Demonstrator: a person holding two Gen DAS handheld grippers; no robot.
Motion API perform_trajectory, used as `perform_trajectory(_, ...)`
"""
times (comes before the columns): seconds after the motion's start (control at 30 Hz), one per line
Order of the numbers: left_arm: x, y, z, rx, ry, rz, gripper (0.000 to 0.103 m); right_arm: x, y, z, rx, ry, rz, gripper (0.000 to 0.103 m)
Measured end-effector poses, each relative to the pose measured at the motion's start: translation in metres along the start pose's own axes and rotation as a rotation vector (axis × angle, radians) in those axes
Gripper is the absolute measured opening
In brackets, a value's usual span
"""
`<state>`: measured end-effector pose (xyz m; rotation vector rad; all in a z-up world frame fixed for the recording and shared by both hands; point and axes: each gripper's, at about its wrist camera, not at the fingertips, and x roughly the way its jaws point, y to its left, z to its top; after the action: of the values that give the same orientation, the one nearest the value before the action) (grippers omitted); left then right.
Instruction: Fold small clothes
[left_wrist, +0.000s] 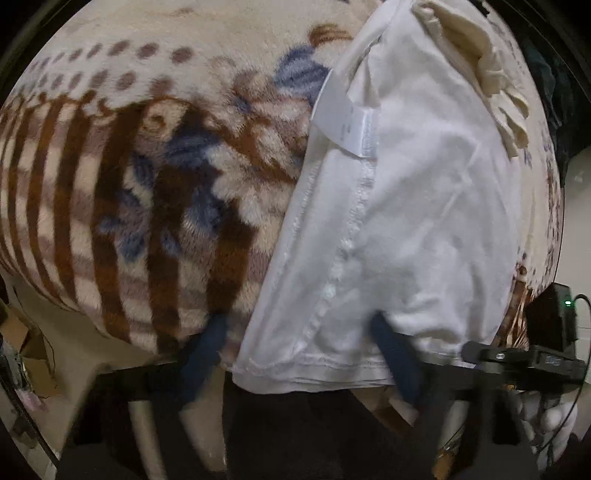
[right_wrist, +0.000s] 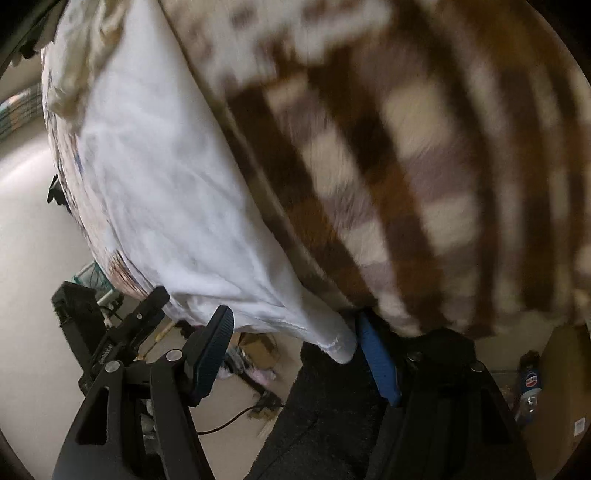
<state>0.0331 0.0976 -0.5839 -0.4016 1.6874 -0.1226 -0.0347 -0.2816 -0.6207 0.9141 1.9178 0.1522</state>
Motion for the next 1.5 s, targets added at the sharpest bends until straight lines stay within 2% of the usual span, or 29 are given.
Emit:
perform_trajectory(0.03,-0.001,0.0,-0.002,-0.006,-0.003,-0.008,0.02,0.006,0.002,0.0,-0.008,0.001,0.006,0.07)
perform_trajectory(0.1,-0.008,-0.001,-0.005,-0.01,-0.02,-0.033,0.007,0.012,0.005,-0.003,-0.032,-0.017,0.002,0.055)
perform_trajectory(0.13,-0.012,-0.002,-0.007,-0.009,-0.035,-0.049,0.006,0.014,0.007,-0.005,-0.037,-0.021,-0.009,0.03)
perform_trajectory(0.17,-0.018,-0.003,-0.008,-0.004,-0.05,-0.061,0.005,0.013,0.009,-0.009,-0.044,-0.03,-0.015,0.018)
perform_trajectory(0.2,-0.024,-0.006,-0.01,0.002,-0.059,-0.074,0.005,0.01,0.011,-0.013,-0.051,-0.042,-0.005,0.014)
perform_trajectory(0.23,-0.029,-0.008,-0.011,0.008,-0.064,-0.086,0.005,0.007,0.015,-0.017,-0.06,-0.05,0.0,0.01)
perform_trajectory(0.37,-0.052,-0.011,-0.01,0.016,-0.087,-0.156,0.005,-0.008,0.03,-0.036,-0.128,-0.058,-0.006,0.009)
perform_trajectory(0.57,-0.097,-0.02,0.021,-0.06,-0.146,-0.336,0.004,-0.041,0.051,-0.053,-0.188,-0.089,0.041,0.008)
perform_trajectory(0.67,-0.121,-0.035,0.047,-0.067,-0.2,-0.395,0.004,-0.072,0.07,-0.049,-0.22,-0.138,0.08,0.008)
perform_trajectory(0.73,-0.135,-0.043,0.074,-0.07,-0.239,-0.438,0.004,-0.094,0.08,-0.041,-0.234,-0.168,0.104,0.008)
perform_trajectory(0.87,-0.146,-0.063,0.142,-0.079,-0.281,-0.536,0.004,-0.148,0.121,-0.007,-0.271,-0.291,0.14,0.008)
perform_trajectory(1.0,-0.131,-0.077,0.224,-0.115,-0.311,-0.563,0.004,-0.2,0.162,0.055,-0.288,-0.411,0.129,0.008)
perform_trajectory(1.13,-0.107,-0.077,0.292,-0.174,-0.246,-0.606,0.007,-0.221,0.185,0.137,-0.234,-0.482,0.142,0.008)
perform_trajectory(1.17,-0.102,-0.075,0.305,-0.192,-0.235,-0.626,0.01,-0.222,0.189,0.156,-0.213,-0.498,0.155,0.009)
perform_trajectory(1.2,-0.099,-0.073,0.317,-0.198,-0.218,-0.633,0.025,-0.223,0.19,0.172,-0.19,-0.502,0.168,0.01)
perform_trajectory(1.23,-0.098,-0.07,0.326,-0.201,-0.217,-0.655,0.046,-0.224,0.188,0.186,-0.169,-0.499,0.18,0.019)
perform_trajectory(1.27,-0.101,-0.068,0.328,-0.198,-0.228,-0.657,0.056,-0.227,0.187,0.202,-0.146,-0.489,0.203,0.042)
perform_trajectory(1.3,-0.103,-0.065,0.331,-0.189,-0.239,-0.641,0.061,-0.23,0.189,0.211,-0.131,-0.498,0.217,0.053)
perform_trajectory(1.33,-0.104,-0.064,0.333,-0.17,-0.244,-0.616,0.061,-0.234,0.19,0.215,-0.126,-0.518,0.225,0.065)
perform_trajectory(1.37,-0.104,-0.064,0.333,-0.151,-0.242,-0.589,0.061,-0.232,0.197,0.22,-0.126,-0.537,0.231,0.066)
perform_trajectory(1.4,-0.105,-0.065,0.335,-0.118,-0.243,-0.528,0.061,-0.238,0.195,0.219,-0.132,-0.555,0.232,0.066)
perform_trajectory(1.5,-0.097,-0.082,0.339,0.025,-0.23,-0.376,0.061,-0.242,0.184,0.218,-0.109,-0.571,0.135,0.067)
